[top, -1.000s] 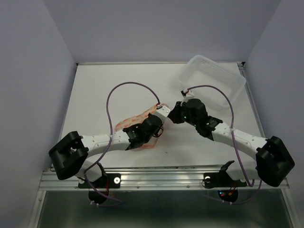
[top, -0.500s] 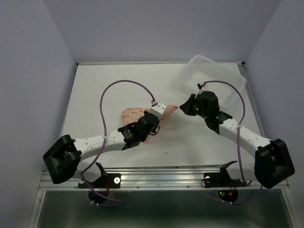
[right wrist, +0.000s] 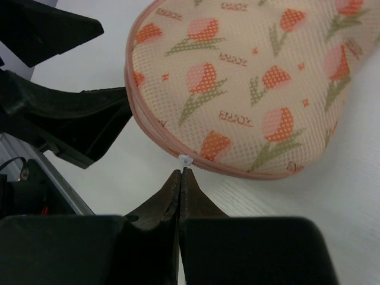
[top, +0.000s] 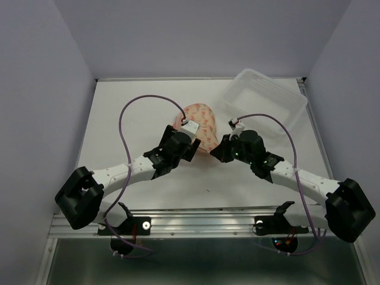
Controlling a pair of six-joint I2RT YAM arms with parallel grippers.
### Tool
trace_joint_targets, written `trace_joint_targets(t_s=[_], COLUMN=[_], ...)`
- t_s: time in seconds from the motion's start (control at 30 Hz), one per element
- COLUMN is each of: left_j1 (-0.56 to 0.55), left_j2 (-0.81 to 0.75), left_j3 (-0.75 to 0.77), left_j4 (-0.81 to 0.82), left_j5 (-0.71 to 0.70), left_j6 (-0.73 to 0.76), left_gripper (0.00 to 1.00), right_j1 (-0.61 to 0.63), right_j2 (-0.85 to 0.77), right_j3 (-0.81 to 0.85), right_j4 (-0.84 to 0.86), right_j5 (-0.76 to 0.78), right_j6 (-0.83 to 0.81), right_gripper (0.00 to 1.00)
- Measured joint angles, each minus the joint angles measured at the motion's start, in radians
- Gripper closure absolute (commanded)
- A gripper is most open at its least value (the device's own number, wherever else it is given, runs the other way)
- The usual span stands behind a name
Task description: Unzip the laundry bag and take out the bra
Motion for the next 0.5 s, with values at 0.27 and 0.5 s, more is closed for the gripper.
trace_joint_targets(t_s=[0.27, 0.5], left_j1=[-0.060, -0.066], left_j2=[-0.178, -0.144], left_j3=[-0.026, -0.053], left_j4=[0.027, 0.111], left_j5=[0.140, 0.291], left_j6=[0.054, 0.189], left_gripper=[0.02, 0.03], right_j1=[0.024, 0.024], right_j2=[0.042, 0.046], right_j3=[0.001, 0.016], right_j4=[0.022, 0.029], right_j5=[-0.020, -0.034], right_j6=[0.004, 0.003], right_gripper=[0.99, 0.99])
